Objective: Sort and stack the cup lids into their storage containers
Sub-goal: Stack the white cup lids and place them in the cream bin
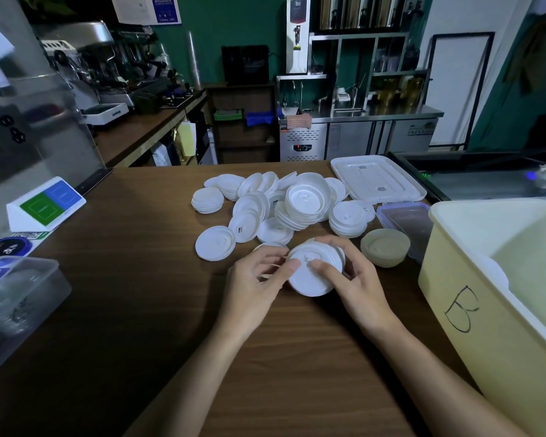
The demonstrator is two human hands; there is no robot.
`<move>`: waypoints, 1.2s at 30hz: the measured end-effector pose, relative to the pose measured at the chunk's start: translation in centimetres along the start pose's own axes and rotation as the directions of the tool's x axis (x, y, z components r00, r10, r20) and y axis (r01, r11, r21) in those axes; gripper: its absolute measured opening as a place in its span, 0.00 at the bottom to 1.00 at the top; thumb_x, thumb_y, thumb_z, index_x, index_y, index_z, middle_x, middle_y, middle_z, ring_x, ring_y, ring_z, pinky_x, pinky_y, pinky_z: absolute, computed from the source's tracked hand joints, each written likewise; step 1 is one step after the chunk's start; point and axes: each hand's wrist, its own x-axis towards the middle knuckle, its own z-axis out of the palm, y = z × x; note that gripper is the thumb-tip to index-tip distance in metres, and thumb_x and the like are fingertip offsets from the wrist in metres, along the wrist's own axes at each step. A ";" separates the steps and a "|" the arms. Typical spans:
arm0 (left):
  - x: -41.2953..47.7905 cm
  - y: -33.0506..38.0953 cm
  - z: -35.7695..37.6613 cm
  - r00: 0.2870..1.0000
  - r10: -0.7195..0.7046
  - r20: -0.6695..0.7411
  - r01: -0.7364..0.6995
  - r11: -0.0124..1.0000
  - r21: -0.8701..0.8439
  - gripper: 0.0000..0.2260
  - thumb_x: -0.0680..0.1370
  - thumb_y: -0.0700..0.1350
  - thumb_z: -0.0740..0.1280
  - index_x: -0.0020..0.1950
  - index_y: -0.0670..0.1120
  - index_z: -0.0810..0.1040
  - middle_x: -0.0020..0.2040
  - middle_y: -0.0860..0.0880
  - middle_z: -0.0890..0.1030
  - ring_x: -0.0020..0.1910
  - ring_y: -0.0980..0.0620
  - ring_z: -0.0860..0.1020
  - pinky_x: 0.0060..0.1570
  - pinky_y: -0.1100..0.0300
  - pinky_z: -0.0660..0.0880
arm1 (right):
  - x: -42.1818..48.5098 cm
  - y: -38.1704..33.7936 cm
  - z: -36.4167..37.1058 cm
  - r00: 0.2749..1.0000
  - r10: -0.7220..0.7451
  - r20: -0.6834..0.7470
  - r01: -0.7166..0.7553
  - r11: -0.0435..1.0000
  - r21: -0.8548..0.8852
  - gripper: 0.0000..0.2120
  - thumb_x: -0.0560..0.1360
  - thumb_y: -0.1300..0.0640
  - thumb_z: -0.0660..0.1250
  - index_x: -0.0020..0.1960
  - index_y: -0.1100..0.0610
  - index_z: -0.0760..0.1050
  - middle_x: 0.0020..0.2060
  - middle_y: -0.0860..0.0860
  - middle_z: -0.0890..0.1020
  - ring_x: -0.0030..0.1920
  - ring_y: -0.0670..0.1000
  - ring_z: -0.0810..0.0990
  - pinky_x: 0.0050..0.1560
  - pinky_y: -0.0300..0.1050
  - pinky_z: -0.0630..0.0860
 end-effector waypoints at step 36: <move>0.4 1.1 -1.3 0.983 -0.135 0.125 0.177 0.874 -0.452 0.16 0.81 0.34 0.69 0.68 0.43 0.77 0.62 0.44 0.84 0.60 0.45 0.84 0.52 0.46 0.84 | 0.4 -0.3 -0.3 0.988 0.018 -0.154 -0.026 0.998 -0.051 0.19 0.76 0.39 0.74 0.64 0.44 0.81 0.62 0.46 0.84 0.66 0.50 0.80 0.69 0.55 0.76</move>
